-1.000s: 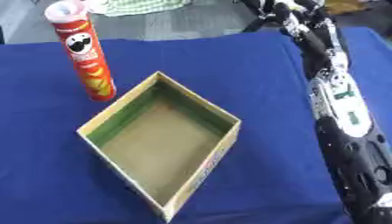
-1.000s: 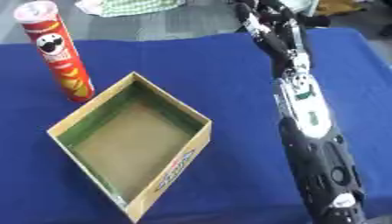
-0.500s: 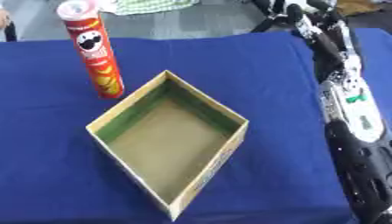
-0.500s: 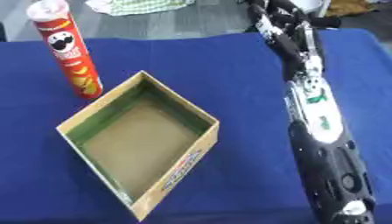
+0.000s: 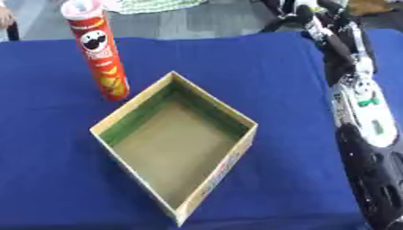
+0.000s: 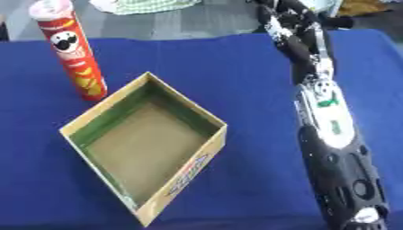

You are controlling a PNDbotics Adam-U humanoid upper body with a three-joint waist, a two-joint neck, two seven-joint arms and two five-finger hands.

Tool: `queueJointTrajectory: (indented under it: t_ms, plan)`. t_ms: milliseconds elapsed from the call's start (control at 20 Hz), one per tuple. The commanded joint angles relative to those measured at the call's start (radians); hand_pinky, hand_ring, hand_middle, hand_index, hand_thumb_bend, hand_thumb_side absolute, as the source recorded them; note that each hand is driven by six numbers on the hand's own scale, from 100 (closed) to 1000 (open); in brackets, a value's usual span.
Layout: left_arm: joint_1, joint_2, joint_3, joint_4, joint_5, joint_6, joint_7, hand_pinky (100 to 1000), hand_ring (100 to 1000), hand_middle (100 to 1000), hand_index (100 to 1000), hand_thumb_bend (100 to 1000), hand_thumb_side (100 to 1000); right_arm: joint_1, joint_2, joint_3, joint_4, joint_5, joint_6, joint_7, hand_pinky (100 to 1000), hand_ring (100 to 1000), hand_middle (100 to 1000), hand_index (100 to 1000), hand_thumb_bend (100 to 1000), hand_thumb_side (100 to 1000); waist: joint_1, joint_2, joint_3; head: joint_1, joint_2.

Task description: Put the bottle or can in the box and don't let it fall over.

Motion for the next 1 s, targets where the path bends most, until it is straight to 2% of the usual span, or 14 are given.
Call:
queueJointTrajectory:
  t_ms: [50, 650, 1000]
  plan:
    - [-0.026, 0.046, -0.009, 0.011, -0.017, -0.01, -0.004, 1000, 862, 689, 922, 938, 915, -0.02, -0.006, 0.002, -0.013, 0.005, 0.001, 0.002, 756, 955, 1000, 802, 651, 348, 0.001, -0.006, -0.001, 0.006, -0.002]
    - [-0.13, 0.031, -0.079, 0.095, -0.034, -0.009, -0.055, 1000, 860, 688, 928, 924, 919, -0.021, 0.001, 0.008, -0.01, 0.002, 0.001, 0.009, 756, 955, 1000, 803, 651, 343, 0.001, -0.002, -0.008, 0.019, -0.002]
    - [-0.187, -0.003, -0.126, 0.111, -0.078, 0.014, -0.031, 1000, 861, 685, 916, 914, 914, -0.019, 0.006, 0.012, -0.01, 0.0, 0.001, 0.015, 756, 955, 1000, 803, 650, 342, 0.003, -0.003, -0.012, 0.029, -0.002]
